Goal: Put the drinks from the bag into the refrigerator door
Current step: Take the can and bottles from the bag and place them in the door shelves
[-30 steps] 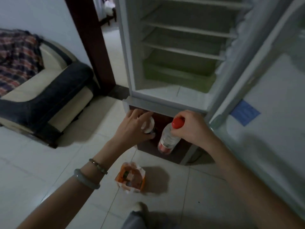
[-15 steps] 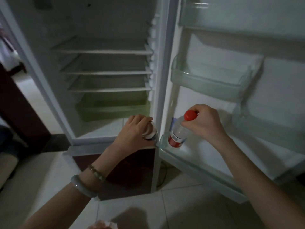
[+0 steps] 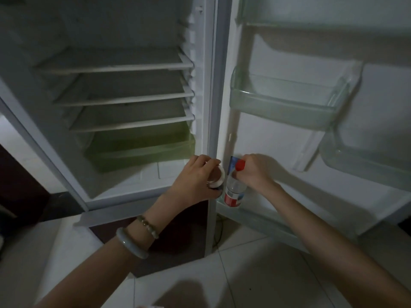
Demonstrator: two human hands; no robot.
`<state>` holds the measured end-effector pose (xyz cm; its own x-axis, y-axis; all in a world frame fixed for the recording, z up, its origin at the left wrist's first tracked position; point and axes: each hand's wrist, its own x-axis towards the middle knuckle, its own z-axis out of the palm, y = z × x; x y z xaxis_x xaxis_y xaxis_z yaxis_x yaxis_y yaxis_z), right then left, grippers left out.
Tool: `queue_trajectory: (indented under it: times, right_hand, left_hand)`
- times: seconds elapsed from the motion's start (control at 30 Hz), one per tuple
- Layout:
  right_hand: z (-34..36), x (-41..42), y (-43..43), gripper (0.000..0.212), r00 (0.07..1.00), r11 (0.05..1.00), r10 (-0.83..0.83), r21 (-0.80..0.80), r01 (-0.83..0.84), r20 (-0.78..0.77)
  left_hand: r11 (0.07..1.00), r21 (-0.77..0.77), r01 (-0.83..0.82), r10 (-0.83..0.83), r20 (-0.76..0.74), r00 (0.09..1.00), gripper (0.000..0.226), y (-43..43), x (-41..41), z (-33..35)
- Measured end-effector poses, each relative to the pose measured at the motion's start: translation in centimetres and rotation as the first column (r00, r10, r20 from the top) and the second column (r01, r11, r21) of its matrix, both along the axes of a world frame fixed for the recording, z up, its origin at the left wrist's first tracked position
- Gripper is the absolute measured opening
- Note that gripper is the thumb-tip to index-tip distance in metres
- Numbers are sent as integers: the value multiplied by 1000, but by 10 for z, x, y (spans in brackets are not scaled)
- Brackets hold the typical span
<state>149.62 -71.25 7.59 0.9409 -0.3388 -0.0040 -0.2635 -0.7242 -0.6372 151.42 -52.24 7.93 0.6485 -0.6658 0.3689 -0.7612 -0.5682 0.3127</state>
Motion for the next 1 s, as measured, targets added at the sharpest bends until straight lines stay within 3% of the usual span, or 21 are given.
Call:
queue_trajectory:
  times: [0.33, 0.43, 0.5, 0.67, 0.83, 1.0]
  right_hand:
    - [6, 0, -11, 15, 997, 981, 64, -188, -52, 54]
    - [25, -20, -13, 37, 990, 968, 129, -227, -112, 61]
    - [40, -37, -13, 44, 982, 972, 177, -166, -165, 60]
    - [71, -75, -10, 69, 951, 954, 291, -111, -279, 108]
    - [110, -113, -1, 52, 929, 977, 206, -13, -212, 308]
    - [152, -151, -15, 58, 862, 990, 94, 43, -133, 498]
  left_hand:
    - [1000, -5, 15, -16, -99, 995, 78, -16, 10, -2]
    - [997, -73, -5, -11, -211, 977, 79, -21, 11, 3]
    - [992, -123, 2, -32, -243, 969, 79, -23, 9, 11]
    - [965, -246, 91, -137, -177, 975, 71, -25, -2, 51]
    - [893, -412, 180, -251, -125, 960, 72, -34, -27, 102]
    - [790, -495, 363, -382, 67, 922, 72, -56, -56, 152]
